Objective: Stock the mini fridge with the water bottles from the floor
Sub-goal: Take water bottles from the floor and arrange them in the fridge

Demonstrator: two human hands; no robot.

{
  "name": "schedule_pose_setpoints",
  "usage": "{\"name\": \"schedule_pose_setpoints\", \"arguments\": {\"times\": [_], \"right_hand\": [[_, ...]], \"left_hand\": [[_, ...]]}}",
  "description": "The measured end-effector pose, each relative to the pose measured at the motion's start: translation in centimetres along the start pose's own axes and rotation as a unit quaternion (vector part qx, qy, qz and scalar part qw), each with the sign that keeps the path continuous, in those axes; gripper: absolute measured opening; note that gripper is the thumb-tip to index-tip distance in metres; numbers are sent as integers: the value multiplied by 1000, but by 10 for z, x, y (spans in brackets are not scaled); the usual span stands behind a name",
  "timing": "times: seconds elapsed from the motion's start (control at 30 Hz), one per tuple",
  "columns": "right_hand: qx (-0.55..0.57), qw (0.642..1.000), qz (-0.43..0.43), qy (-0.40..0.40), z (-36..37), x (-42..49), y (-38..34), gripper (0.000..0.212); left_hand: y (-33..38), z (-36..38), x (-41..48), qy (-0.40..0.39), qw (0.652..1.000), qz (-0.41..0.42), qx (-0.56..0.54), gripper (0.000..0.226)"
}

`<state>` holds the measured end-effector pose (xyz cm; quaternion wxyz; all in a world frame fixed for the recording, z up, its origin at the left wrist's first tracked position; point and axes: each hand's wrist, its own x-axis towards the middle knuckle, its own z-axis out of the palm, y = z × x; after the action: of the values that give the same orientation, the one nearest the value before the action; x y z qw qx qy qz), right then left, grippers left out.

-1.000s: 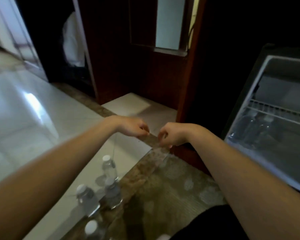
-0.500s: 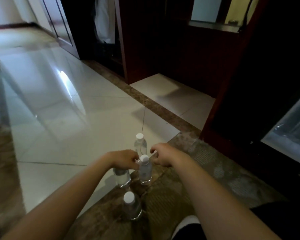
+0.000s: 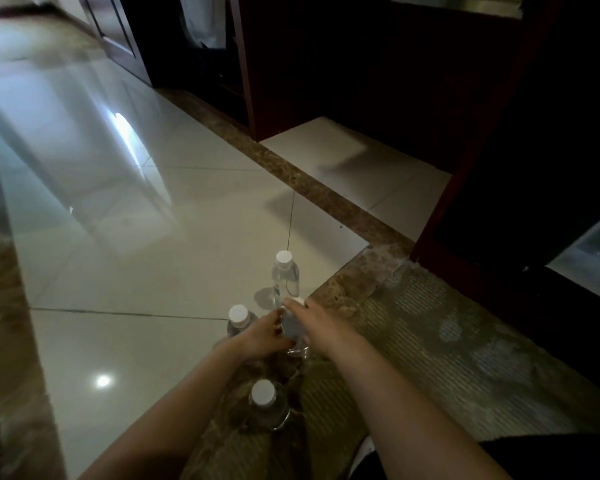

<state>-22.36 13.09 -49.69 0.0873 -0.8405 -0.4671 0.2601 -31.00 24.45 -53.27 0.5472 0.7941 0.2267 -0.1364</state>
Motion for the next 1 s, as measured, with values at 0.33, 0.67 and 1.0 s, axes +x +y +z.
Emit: {"name": "schedule_pose_setpoints", "arguments": {"times": [0.33, 0.67, 1.0], "right_hand": [[7, 999, 30, 37, -3, -2, 12, 42], [93, 993, 53, 56, -27, -31, 36, 23], [-10, 999, 10, 48, -126, -72, 38, 30]], "left_hand": [[4, 0, 15, -61, 998, -2, -10, 61], [39, 11, 10, -105, 990, 31, 91, 67], [113, 22, 10, -78, 979, 137, 132, 37]]}}
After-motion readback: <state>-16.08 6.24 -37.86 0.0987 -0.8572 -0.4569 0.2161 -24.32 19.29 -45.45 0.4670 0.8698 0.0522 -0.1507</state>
